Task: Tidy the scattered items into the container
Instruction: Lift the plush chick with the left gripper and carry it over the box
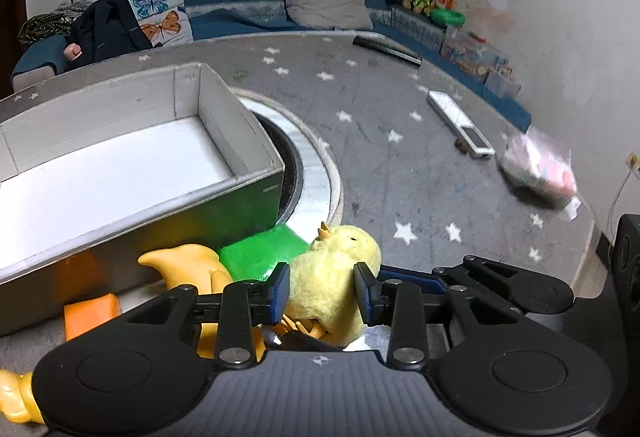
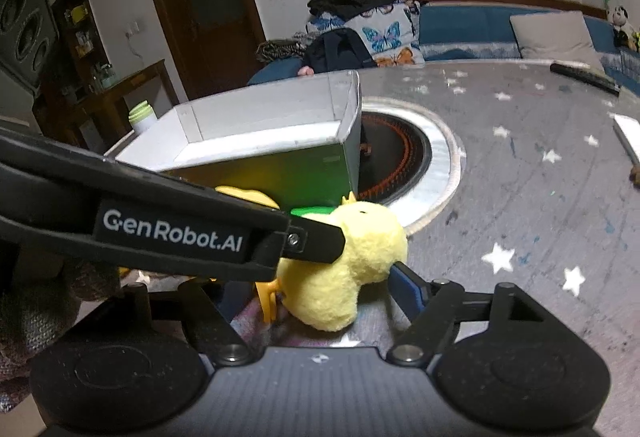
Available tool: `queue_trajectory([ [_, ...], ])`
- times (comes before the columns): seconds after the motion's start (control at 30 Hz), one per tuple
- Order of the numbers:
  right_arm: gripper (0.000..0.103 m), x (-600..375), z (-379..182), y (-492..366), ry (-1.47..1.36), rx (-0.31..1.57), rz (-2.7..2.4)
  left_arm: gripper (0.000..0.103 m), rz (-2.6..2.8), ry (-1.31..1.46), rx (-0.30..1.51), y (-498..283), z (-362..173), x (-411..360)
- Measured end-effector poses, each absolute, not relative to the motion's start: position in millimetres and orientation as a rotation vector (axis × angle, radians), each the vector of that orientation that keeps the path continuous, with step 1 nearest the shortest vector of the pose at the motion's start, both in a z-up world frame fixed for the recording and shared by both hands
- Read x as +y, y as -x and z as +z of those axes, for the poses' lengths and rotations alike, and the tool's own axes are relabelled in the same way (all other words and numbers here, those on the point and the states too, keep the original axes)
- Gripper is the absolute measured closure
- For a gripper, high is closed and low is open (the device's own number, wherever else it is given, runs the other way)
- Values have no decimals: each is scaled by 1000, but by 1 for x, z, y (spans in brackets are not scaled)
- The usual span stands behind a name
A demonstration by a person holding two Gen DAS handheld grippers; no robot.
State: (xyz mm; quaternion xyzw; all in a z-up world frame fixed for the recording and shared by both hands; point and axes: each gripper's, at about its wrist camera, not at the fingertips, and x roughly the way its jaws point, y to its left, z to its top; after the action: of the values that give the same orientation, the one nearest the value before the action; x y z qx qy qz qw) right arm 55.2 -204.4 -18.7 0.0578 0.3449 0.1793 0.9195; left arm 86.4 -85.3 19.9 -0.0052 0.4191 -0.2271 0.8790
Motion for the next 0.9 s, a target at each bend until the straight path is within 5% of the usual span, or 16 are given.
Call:
queue_trajectory([
  [0.5,27,-183,37,-99,-1,537,456,66,-356,105,697,-111,74,-50],
  [0.9,27,-173,21,-178,47,603,518,66,-263,229,763,-179,47,-22],
])
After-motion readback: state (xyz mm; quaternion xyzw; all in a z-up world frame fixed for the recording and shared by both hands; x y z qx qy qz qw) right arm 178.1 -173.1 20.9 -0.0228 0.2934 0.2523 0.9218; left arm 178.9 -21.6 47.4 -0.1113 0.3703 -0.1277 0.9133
